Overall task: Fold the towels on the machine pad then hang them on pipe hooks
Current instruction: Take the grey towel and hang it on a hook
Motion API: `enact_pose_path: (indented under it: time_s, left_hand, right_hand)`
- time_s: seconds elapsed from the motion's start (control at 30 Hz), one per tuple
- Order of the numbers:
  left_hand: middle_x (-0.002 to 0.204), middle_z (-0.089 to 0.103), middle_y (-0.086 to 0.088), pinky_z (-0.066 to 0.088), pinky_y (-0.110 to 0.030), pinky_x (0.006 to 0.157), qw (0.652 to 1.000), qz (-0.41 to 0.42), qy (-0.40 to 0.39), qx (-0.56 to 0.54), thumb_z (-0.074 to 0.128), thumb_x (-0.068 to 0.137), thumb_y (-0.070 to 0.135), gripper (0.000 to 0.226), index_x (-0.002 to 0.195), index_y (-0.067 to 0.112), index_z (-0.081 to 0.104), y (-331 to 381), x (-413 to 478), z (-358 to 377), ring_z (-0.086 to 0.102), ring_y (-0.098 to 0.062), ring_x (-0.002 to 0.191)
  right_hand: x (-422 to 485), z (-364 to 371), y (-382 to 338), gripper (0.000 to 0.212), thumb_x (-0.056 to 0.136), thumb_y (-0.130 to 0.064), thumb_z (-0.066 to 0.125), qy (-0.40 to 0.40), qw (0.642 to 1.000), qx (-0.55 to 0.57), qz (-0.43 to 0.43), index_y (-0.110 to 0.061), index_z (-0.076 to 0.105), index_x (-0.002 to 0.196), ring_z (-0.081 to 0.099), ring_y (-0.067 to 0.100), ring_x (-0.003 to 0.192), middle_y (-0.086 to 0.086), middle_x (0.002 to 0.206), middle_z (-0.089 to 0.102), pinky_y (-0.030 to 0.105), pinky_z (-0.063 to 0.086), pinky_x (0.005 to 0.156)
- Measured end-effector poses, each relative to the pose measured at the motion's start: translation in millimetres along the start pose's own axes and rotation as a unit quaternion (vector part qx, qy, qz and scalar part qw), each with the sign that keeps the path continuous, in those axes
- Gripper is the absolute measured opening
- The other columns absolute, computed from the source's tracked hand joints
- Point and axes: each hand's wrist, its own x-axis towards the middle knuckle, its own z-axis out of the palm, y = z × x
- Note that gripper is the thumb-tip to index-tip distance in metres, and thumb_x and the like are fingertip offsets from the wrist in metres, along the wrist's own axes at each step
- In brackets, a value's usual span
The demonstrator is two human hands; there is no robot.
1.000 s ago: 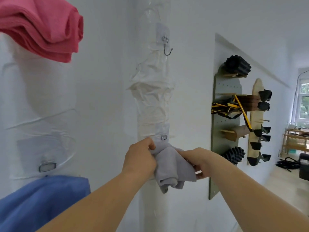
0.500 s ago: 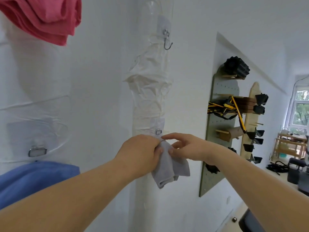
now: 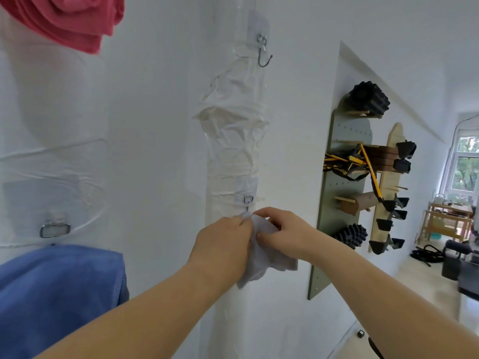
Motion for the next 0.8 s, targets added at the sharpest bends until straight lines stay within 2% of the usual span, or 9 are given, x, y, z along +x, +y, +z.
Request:
enact_pose_path:
  time_s: [0.1,0.17,0.27,0.4,0.53,0.67,0.8]
  left_hand:
    - [0.13,0.055,0.001,0.044,-0.034,0.082,1.0,-0.008,0.004,0.002,0.05,0.101,0.03,0.042,0.143,0.023,0.045,5.7,2.8,-6.8,0.055,-0.022,0.12]
    - [0.127,0.052,0.001,0.042,-0.033,0.079,1.0,-0.008,0.003,-0.021,0.05,0.101,0.03,0.033,0.133,0.023,0.052,3.1,3.1,-13.2,0.051,-0.021,0.119]
    - [0.13,0.048,0.005,0.049,-0.033,0.083,0.999,0.018,0.02,-0.04,0.051,0.1,0.028,0.031,0.13,0.024,0.056,-5.3,1.4,-15.2,0.045,-0.018,0.123]
    - [0.13,0.054,0.009,0.05,-0.032,0.087,0.997,0.045,0.039,-0.056,0.057,0.097,0.024,0.035,0.131,0.03,0.054,-7.2,1.5,-5.1,0.046,-0.015,0.12]
    - [0.122,0.059,0.014,0.044,-0.028,0.073,0.997,0.039,0.046,-0.041,0.077,0.084,0.024,0.049,0.126,0.033,0.055,-6.3,5.7,8.7,0.049,-0.013,0.107]
    - [0.119,0.06,0.015,0.051,-0.032,0.077,0.996,0.042,0.045,-0.058,0.075,0.084,0.024,0.051,0.128,0.037,0.053,-9.5,5.5,11.1,0.045,-0.012,0.1]
    - [0.119,0.056,0.017,0.049,-0.03,0.077,0.996,0.043,0.021,-0.074,0.069,0.085,0.027,0.055,0.135,0.039,0.05,-1.2,-0.5,1.8,0.041,-0.012,0.097]
  right_hand:
    - [1.2,-8.3,-9.3,0.035,0.101,-0.027,0.053,-0.012,0.998,-0.063,0.011,-0.035,0.064,0.132,0.054,0.011,0.118,-0.007,0.129,0.054,0.021,0.041,0.095]
    - [1.7,-13.5,-15.8,0.034,0.105,-0.03,0.047,-0.02,0.987,-0.157,-0.002,-0.029,0.062,0.136,0.049,0.017,0.121,0.0,0.132,0.048,0.026,0.038,0.1]
    - [2.1,-15.1,-23.1,0.032,0.101,-0.027,0.05,-0.021,0.98,-0.193,-0.032,-0.025,0.066,0.129,0.062,0.017,0.11,-0.002,0.123,0.067,0.033,0.051,0.097]
    - [5.5,-13.8,-13.1,0.022,0.094,-0.037,0.063,0.0,0.992,-0.123,-0.034,-0.038,0.068,0.115,0.069,0.007,0.094,-0.014,0.102,0.073,0.031,0.058,0.089]
    - [8.4,-7.6,-4.7,0.014,0.095,-0.032,0.064,0.023,0.996,-0.076,-0.036,-0.034,0.07,0.107,0.069,0.004,0.09,-0.014,0.097,0.074,0.022,0.055,0.08]
    - [11.4,-2.9,-0.5,0.019,0.094,-0.024,0.063,0.015,0.997,-0.073,-0.024,-0.031,0.07,0.111,0.068,0.003,0.091,-0.013,0.098,0.074,0.017,0.052,0.077]
    - [7.7,-1.8,-4.9,0.027,0.097,-0.021,0.055,-0.008,0.996,-0.088,-0.014,-0.03,0.066,0.12,0.065,0.006,0.099,-0.014,0.105,0.07,0.018,0.046,0.081]
